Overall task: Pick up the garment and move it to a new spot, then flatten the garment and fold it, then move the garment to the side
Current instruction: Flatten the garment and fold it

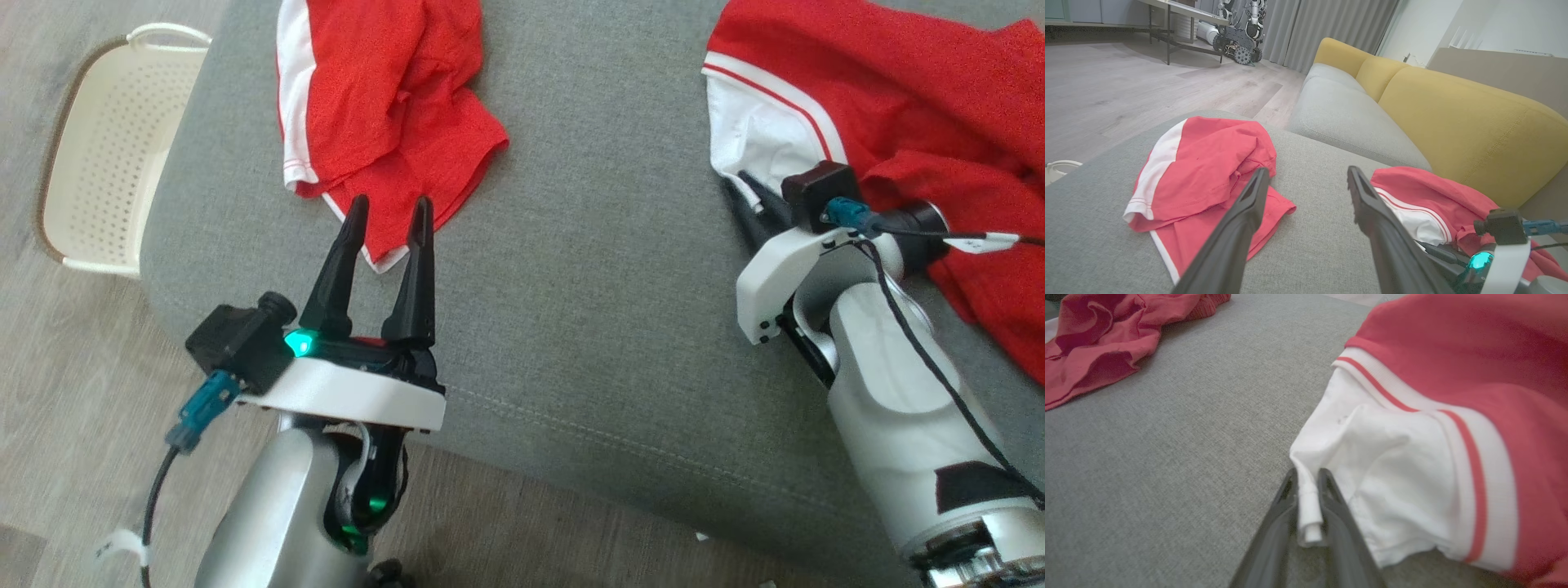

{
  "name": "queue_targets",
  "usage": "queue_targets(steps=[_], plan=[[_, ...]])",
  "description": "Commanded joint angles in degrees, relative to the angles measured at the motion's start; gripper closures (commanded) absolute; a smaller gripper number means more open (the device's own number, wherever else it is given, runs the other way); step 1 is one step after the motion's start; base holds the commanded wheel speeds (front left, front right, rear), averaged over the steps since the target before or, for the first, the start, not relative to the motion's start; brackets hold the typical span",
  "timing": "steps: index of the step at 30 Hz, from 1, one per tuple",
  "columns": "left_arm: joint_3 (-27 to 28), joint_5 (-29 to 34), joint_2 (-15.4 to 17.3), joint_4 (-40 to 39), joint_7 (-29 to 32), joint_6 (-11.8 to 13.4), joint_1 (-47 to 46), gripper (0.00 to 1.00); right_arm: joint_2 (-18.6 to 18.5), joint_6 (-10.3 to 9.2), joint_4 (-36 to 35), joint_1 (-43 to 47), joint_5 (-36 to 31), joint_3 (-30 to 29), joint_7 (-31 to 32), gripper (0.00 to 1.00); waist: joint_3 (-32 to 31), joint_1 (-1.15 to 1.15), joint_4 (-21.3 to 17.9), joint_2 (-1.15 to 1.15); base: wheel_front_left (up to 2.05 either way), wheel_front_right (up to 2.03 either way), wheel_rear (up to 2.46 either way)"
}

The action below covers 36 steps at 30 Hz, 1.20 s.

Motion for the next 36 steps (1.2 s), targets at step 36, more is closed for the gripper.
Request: queue_targets(steps=[36], plan=[[4.45,-0.24,0.48,-1.22,-0.34,0.16,2.04,0.00,-16.39,0.36,-37.45,-14.33,35.05,7.96,7.39,1.00,-7.28,0.00,-4.51,0.00,0.00,0.00,0.00]])
